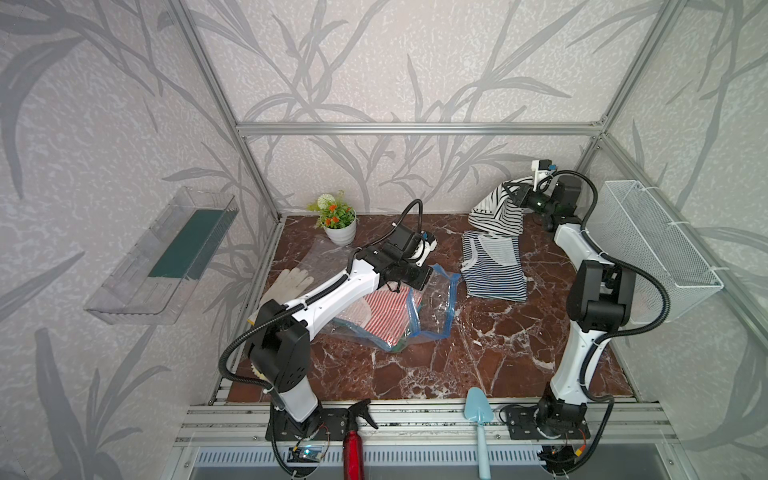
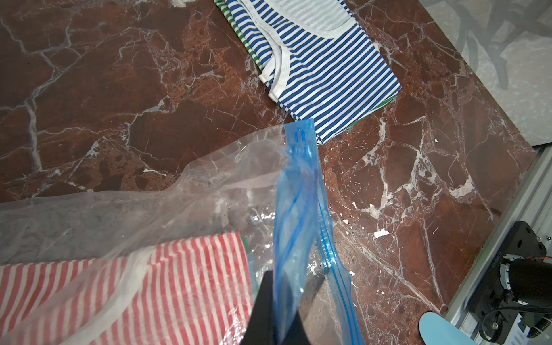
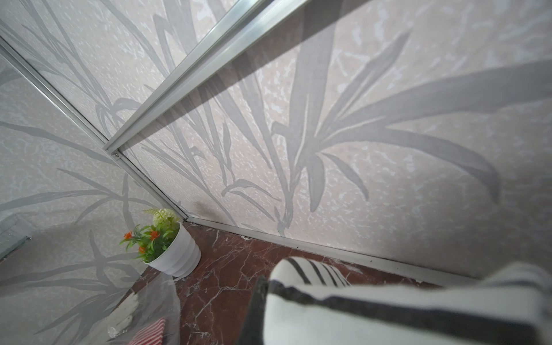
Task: Take the tank top out of the vacuum bag
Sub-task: Place the tank top on the tank top.
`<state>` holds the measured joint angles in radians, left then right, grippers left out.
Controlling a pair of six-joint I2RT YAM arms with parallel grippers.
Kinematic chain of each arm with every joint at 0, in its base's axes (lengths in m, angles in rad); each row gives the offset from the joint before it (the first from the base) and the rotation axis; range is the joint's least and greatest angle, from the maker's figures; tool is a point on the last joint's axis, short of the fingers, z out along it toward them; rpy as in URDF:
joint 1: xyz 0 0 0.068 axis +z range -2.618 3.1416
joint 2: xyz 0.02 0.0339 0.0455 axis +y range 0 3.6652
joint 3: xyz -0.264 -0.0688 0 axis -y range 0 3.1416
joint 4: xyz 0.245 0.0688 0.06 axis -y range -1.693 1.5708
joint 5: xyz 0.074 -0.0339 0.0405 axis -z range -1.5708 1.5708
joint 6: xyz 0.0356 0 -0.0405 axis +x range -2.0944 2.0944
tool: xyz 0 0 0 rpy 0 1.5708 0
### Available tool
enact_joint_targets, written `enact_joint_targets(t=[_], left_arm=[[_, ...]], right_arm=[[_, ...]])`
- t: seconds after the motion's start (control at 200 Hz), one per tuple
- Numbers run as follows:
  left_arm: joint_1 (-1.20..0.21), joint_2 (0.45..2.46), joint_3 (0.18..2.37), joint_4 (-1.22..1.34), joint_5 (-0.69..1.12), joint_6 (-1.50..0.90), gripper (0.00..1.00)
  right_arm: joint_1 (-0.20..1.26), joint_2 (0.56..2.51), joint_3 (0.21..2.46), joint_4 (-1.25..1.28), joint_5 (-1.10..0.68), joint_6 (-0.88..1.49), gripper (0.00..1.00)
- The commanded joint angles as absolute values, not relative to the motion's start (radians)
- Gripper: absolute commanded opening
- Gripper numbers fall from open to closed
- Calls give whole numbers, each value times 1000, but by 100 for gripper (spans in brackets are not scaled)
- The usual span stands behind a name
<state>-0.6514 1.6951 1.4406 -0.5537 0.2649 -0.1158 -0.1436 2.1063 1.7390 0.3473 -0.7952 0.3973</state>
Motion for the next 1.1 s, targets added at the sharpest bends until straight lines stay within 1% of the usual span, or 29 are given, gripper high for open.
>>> enact_joint_targets(t=[0.0, 0.09, 0.225, 0.44, 0.765, 0.93, 1.095], left_arm=[[-643, 1710, 1473, -574, 275, -114, 0], [-643, 1712, 1474, -576, 275, -115, 0], [-643, 1711, 1476, -579, 272, -112, 0], [-642, 1707, 1475, -578, 278, -116, 0], [-643, 1688, 1472, -575, 284, -120, 0], [-643, 1683, 1471, -574, 288, -122, 0], [-643, 1677, 1470, -573, 287, -124, 0]], right_arm=[[-139, 2151, 1778, 528, -828, 328, 0], [-138, 2179, 1779, 614, -848, 328, 0], [-140, 2200, 1771, 662, -909, 338, 0], [-141, 2129, 1605, 733, -908, 383, 0], [-141, 1940, 1362, 698, -799, 331, 0], [-140, 1863, 1307, 604, -714, 297, 0], [-140, 1809, 1256, 568, -707, 322, 0]])
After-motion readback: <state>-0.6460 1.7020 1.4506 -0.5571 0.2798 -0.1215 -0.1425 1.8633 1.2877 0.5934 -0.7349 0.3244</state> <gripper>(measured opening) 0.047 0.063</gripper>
